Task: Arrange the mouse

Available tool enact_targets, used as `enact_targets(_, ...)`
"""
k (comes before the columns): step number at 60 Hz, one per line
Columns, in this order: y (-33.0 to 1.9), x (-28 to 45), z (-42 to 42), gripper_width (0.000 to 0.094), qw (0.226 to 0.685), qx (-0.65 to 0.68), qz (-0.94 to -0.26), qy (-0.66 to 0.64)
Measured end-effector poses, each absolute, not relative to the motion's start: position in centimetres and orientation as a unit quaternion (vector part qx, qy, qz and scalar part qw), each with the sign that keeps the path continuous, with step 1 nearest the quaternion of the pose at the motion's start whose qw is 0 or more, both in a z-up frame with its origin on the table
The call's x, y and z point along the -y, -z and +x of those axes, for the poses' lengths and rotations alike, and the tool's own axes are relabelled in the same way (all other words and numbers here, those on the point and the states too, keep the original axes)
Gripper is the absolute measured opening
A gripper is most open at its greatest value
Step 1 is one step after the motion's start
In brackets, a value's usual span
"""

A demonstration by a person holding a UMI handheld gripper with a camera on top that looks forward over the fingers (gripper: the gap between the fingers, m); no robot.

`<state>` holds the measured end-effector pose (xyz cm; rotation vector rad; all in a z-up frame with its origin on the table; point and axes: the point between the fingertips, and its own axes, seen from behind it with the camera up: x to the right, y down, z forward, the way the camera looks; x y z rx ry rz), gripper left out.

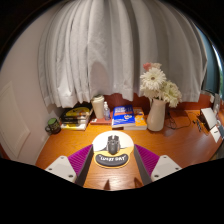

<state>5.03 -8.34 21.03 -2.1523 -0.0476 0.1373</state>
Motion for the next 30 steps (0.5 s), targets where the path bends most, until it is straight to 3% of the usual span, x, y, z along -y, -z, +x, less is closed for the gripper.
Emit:
enact_targets(14,-22.5,13.4,7.1,0.0803,0.487,0.03,-0.871,-0.051)
enact_targets(30,-21.7,17.2,7.4,0.0802,0.482,0.023,-0.873,-0.061)
